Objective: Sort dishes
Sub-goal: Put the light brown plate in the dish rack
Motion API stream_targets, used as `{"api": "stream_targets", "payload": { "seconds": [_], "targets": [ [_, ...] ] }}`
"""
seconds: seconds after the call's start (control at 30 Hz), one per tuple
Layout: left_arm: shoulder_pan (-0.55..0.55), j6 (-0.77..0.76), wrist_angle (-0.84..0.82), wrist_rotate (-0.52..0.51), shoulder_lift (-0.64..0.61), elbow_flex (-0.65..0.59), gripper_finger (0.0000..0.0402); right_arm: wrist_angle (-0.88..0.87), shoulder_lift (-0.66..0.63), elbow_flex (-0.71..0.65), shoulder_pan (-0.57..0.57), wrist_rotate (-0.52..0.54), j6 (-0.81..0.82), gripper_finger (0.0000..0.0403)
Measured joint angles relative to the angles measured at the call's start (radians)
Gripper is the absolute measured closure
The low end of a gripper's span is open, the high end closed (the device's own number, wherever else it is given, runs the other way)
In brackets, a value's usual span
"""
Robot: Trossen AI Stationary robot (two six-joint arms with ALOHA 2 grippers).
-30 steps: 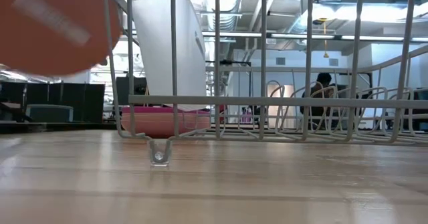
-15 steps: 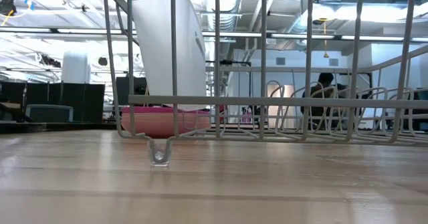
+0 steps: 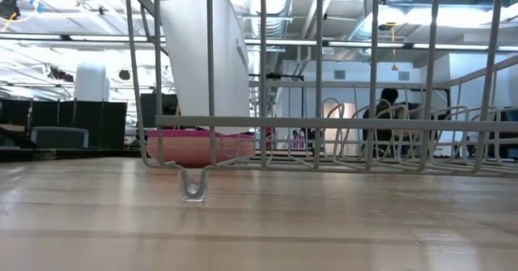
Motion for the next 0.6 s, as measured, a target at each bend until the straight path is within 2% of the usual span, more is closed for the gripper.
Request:
{"api": "stream_targets", "payload": {
  "seconds": [0.17, 0.43, 0.6],
  "targets": [
    [0.058, -0.057, 0.003, 0.017, 0.053, 0.002, 0.0401, 0.001, -0.047, -0.044, 0.049, 0.041, 0.11, 0.0177],
    [0.098, -0.098, 0.026, 0.031, 0.094, 0.002, 0.0401, 0.009, -0.087, -0.342, 0.06, 0.103, 0.235, 0.0178],
    [0.103, -0.105, 0.011, 0.015, 0.093, 0.002, 0.0401, 0.074, -0.098, -0.533, 0.06, 0.166, 0.335, 0.0178]
  ]
}}
